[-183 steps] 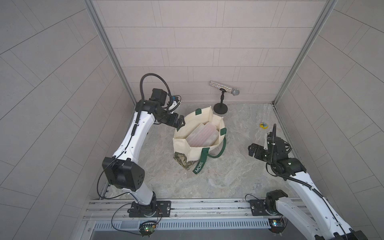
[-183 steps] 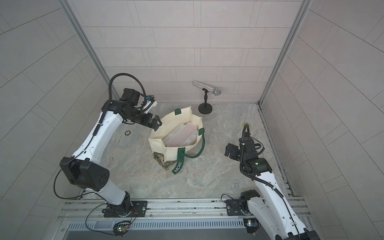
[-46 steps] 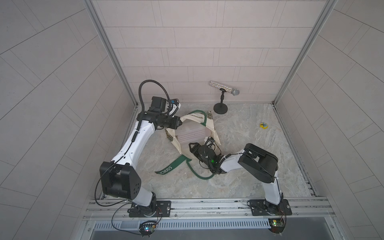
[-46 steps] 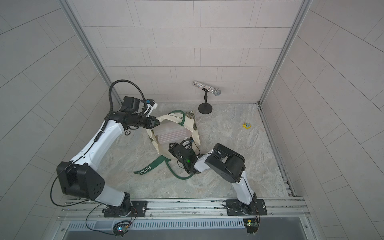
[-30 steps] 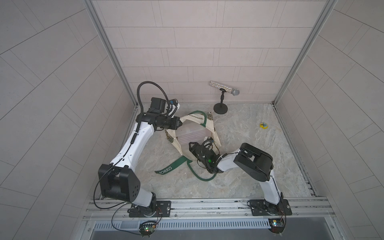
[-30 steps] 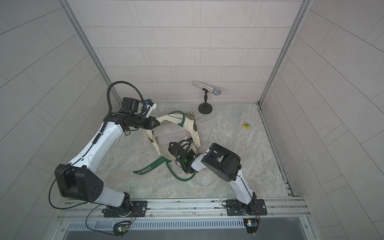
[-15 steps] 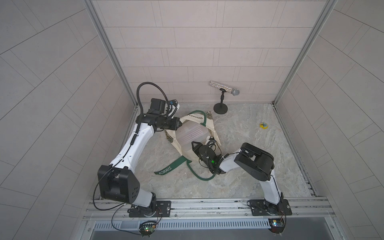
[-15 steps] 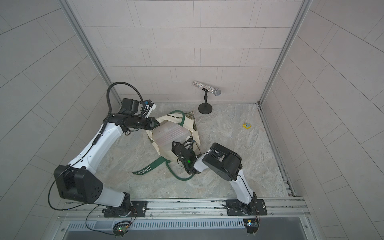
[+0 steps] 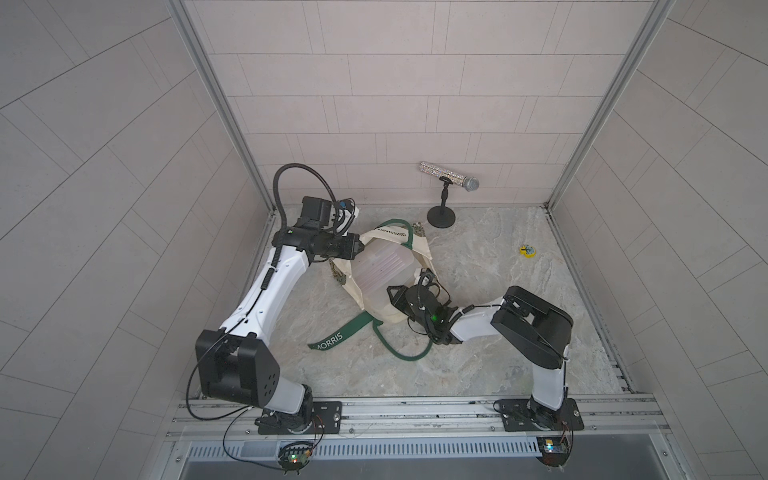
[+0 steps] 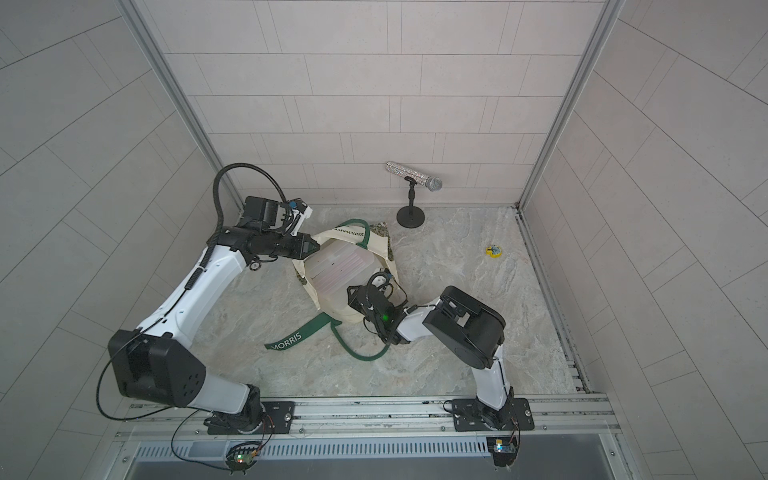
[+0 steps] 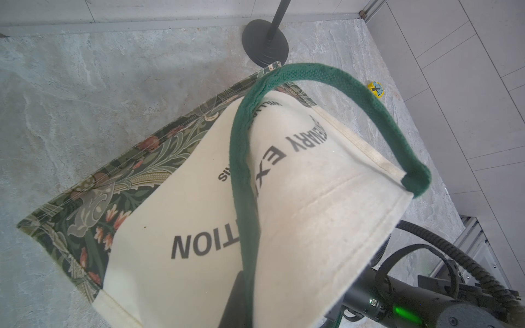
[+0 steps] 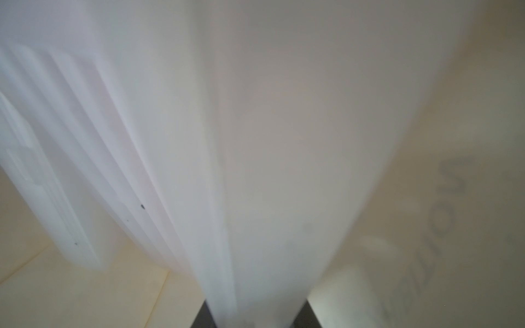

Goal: Take out the pencil case from the canvas bag
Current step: Pick up the pencil case from the canvas bag.

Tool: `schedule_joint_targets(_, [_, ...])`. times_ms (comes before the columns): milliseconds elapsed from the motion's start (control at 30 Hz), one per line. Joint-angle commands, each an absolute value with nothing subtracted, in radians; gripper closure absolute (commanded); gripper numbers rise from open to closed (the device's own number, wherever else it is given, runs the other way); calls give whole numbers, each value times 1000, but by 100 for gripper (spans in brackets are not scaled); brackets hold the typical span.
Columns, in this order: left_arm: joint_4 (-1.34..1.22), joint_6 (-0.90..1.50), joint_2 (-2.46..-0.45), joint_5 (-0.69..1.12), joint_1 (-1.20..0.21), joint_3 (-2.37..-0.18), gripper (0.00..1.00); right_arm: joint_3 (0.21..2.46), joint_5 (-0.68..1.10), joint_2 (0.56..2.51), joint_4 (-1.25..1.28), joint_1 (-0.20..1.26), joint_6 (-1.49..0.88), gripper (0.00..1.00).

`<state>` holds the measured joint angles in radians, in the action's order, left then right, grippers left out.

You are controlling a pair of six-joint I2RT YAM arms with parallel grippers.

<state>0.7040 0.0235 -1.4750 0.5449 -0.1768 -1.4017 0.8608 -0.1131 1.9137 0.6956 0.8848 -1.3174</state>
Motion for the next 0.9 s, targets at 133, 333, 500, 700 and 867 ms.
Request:
schedule_joint_targets(133, [645,43,-1449,582,-177,-1400,100,863,-38,1850,497,871,-1206,76])
schedule_joint_targets(333, [643,43,-1441,564,-177,-1398,100,854,-19,1774,383,858,-1080,75])
schedule_joint_targets(500, [640,49,-1441,567,-177,-1397,100,785,-22,1695,406,851,-1022,74])
schedule_joint_targets(700, [635,56,-1441,579,-177,-1396,100,763,-38,1607,329,851,-936,75])
schedule_joint_targets(867, [621,69,-1441,585,-176,-1387,100,752,-33,1552,297,846,-897,75])
